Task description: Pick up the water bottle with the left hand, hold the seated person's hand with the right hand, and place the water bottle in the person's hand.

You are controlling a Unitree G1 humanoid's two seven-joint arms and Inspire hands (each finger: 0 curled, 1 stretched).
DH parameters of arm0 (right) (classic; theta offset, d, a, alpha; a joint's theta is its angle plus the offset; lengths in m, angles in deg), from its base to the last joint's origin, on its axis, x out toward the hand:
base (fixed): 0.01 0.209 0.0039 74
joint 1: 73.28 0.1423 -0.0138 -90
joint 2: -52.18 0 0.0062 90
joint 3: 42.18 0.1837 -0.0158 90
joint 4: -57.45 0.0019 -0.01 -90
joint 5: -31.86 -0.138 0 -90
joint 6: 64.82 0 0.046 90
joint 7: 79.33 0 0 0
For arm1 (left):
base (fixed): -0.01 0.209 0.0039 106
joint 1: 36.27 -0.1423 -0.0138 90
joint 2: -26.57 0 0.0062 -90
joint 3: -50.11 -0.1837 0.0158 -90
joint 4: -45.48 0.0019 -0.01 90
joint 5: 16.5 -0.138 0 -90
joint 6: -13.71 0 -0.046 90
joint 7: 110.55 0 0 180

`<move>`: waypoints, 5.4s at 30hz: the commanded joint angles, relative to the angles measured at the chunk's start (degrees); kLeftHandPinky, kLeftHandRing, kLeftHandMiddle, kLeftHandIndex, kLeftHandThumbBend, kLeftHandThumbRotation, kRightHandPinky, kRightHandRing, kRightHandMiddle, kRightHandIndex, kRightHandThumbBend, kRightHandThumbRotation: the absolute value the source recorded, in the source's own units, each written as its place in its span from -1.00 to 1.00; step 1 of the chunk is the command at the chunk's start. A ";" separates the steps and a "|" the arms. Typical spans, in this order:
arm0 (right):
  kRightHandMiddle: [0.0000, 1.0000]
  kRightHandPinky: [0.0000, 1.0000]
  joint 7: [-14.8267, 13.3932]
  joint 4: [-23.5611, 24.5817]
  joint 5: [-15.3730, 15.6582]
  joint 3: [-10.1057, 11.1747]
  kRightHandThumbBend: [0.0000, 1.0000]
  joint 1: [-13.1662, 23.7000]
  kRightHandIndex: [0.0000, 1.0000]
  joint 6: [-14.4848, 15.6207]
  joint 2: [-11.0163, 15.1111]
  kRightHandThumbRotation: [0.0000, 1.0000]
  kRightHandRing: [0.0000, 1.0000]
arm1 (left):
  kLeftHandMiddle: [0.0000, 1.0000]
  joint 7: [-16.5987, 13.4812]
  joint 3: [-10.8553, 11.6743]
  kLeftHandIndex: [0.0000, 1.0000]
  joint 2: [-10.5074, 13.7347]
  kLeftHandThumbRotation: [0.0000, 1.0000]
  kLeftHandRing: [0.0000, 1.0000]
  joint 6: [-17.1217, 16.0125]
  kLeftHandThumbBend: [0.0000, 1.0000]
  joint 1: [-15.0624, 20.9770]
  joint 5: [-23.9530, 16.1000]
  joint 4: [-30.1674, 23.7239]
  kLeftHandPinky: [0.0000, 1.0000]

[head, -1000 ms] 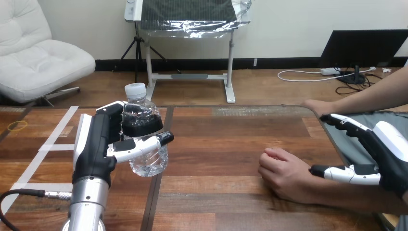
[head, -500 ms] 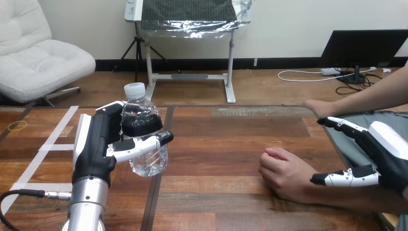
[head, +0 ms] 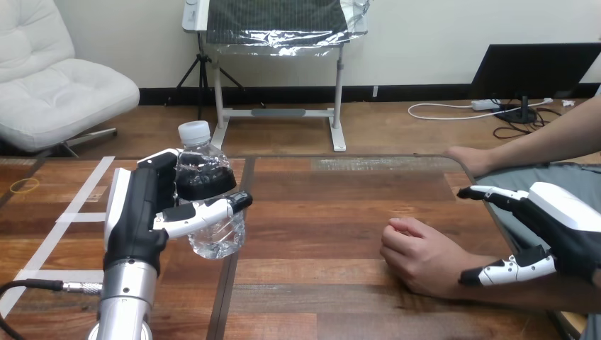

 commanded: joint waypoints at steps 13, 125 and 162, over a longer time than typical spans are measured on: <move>0.77 0.89 4.88 -3.33 2.40 -4.83 1.00 7.06 0.71 3.71 2.80 -0.37 0.78 | -0.21 0.06 1.95 -0.16 0.59 -1.00 -0.31 -2.06 0.27 2.69 0.36 -3.59 -0.47; 0.63 0.17 15.07 -17.80 6.42 -19.81 1.00 18.38 0.60 24.65 -5.89 -0.67 0.51 | -0.22 1.39 4.20 -0.15 -0.14 -1.00 -0.33 -0.13 0.21 2.03 2.75 -6.32 -0.48; 0.24 -0.13 24.20 -15.39 7.61 -23.10 0.59 20.31 0.25 33.29 -6.64 -0.55 0.08 | -0.21 1.50 4.36 -0.15 -0.29 -1.00 -0.32 0.44 0.22 2.37 2.81 -6.79 -0.47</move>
